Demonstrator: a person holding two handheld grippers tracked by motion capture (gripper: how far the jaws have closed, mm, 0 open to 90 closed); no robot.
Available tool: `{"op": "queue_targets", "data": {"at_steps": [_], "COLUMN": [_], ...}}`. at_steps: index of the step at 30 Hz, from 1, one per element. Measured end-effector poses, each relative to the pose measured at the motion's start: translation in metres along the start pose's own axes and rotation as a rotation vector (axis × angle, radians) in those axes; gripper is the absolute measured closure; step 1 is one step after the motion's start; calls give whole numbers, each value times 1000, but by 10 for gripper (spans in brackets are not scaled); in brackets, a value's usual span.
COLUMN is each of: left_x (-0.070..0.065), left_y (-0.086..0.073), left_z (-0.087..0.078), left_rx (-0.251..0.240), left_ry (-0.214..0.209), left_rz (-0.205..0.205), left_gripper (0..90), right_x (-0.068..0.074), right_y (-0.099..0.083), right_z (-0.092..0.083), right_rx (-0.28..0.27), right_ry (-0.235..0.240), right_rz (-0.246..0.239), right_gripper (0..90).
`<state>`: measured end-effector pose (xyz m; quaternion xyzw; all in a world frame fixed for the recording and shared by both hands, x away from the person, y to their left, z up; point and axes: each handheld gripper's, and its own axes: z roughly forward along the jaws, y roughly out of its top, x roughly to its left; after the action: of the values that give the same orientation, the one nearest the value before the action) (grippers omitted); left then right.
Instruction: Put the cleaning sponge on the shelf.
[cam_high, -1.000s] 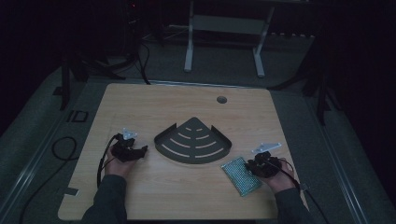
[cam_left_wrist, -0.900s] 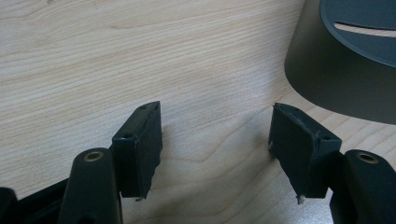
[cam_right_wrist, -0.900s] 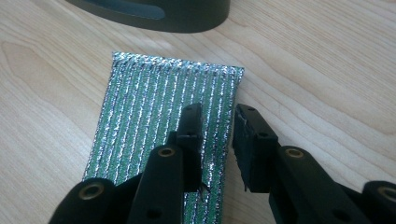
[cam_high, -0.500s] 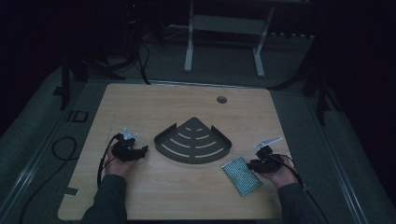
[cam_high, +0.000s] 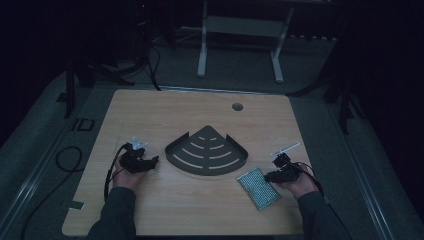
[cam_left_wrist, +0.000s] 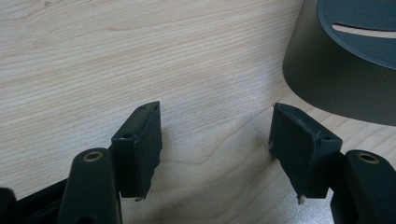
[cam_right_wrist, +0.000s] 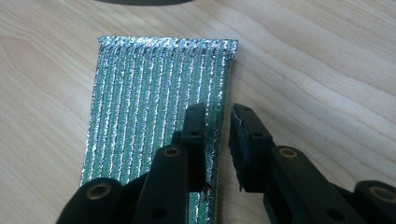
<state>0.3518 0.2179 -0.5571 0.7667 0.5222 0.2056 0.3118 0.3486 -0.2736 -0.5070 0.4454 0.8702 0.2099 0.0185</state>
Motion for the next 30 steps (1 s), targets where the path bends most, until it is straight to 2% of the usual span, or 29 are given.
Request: {"op": "queue_targets", "data": {"at_steps": [5, 11, 14, 24, 30], "left_x": [0, 0, 0, 0, 0], "left_y": [0, 0, 0, 0, 0], "left_z": [0, 0, 0, 0, 1], "left_rx": [-1, 0, 0, 0, -1], "left_ry": [-1, -1, -1, 0, -2], "left_rz": [0, 1, 1, 0, 0], "left_gripper": [354, 354, 354, 352, 349], "right_x": [-1, -6, -7, -5, 0], "right_y": [3, 5, 6, 13, 17], "right_z": [3, 6, 7, 9, 8], "right_rx": [59, 90, 99, 156, 180], "right_ry": [5, 40, 50, 50, 20], "right_rz": [-4, 27, 22, 13, -25], "right_gripper": [750, 752, 761, 820, 890]}}
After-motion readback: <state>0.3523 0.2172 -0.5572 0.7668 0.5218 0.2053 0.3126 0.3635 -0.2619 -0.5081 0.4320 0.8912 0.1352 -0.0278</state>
